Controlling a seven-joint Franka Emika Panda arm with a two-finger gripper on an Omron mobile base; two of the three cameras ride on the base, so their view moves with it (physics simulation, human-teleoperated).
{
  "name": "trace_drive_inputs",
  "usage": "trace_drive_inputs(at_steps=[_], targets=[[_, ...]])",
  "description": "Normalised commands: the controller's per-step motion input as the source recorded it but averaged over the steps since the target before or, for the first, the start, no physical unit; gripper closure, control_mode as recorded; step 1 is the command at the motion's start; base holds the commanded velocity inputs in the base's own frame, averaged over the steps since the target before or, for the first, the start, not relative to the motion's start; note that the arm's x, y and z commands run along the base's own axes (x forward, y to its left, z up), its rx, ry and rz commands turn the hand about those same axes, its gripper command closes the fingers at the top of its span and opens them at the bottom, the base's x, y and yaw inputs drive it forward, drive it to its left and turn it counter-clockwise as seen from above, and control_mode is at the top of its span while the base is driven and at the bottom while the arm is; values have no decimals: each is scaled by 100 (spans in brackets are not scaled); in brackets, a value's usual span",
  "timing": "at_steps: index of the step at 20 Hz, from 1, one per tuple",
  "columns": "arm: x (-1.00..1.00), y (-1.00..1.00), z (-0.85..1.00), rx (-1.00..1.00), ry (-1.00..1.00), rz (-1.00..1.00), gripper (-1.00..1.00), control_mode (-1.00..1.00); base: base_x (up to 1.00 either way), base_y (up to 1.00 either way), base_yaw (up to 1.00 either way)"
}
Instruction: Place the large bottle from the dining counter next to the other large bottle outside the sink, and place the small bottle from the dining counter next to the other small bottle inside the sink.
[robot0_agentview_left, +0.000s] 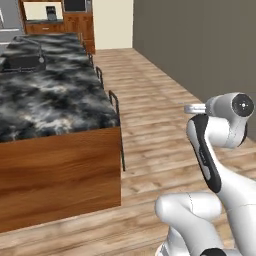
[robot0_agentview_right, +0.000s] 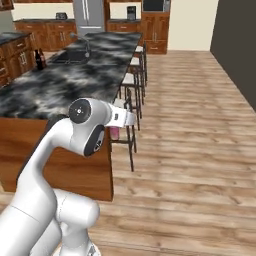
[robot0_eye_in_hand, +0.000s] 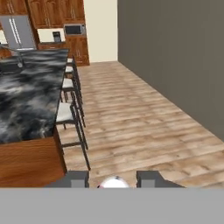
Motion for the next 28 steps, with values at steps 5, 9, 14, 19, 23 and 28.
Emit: trace_drive_inputs(at_steps=[5, 9, 14, 19, 23, 28], targets=[[0, 0, 0, 0, 0, 0, 100, 100, -16, 4, -48], [0, 0, 0, 0, 0, 0, 100, 100, -1, 0, -50], [0, 0, 0, 0, 0, 0, 100, 100, 0, 0, -50], [0, 0, 0, 0, 0, 0, 100, 100, 0, 0, -50], [0, 0, 0, 0, 0, 0, 100, 100, 0, 0, -50], [0, 0, 0, 0, 0, 0, 100, 100, 0, 0, -50]])
